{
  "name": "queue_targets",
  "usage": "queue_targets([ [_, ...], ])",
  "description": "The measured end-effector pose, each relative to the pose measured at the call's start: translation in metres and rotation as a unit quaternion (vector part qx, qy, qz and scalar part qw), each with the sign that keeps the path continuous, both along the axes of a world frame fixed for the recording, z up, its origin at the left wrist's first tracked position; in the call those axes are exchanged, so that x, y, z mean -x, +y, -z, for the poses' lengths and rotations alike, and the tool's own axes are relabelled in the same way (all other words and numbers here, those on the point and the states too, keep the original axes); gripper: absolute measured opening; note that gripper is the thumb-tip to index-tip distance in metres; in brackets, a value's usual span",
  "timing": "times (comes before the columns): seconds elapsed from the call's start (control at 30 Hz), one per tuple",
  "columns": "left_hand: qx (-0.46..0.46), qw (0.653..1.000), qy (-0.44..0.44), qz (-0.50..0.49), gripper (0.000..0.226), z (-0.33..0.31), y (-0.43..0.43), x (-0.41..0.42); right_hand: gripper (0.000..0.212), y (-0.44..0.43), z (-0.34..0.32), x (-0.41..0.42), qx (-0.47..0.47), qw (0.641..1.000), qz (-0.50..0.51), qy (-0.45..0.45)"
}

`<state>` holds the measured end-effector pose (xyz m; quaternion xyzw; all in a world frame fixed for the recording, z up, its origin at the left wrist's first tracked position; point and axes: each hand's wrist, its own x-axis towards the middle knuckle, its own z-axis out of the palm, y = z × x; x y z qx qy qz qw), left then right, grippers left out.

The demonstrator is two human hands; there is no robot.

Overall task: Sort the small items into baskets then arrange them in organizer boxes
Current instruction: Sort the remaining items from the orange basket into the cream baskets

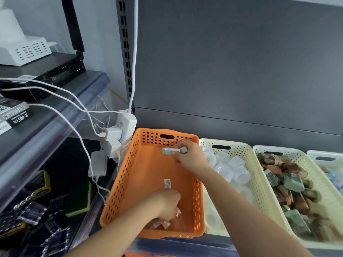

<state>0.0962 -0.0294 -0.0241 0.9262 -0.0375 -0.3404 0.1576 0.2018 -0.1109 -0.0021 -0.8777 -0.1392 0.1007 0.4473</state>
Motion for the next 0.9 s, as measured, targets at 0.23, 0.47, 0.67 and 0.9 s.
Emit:
queue_targets([
  [0.23,0.224,0.958,-0.046,-0.176,0.023,-0.015,0.031,-0.023,0.009,-0.042,-0.016,0.011,-0.064,0.995,0.070,-0.033],
  [0.47,0.402,0.826,-0.294,-0.263,0.023,-0.055,-0.024,-0.060,0.008,-0.123,-0.032,0.016,-0.087,0.981,0.144,-0.101],
  [0.67,0.439,0.808,-0.334,-0.209,0.030,-0.064,-0.133,-0.080,0.010,-0.224,-0.038,0.023,-0.087,0.964,0.205,-0.144],
  [0.9,0.427,0.822,-0.334,-0.174,0.022,-0.066,-0.278,-0.086,0.010,-0.357,-0.042,0.031,-0.052,0.959,0.235,-0.152],
])
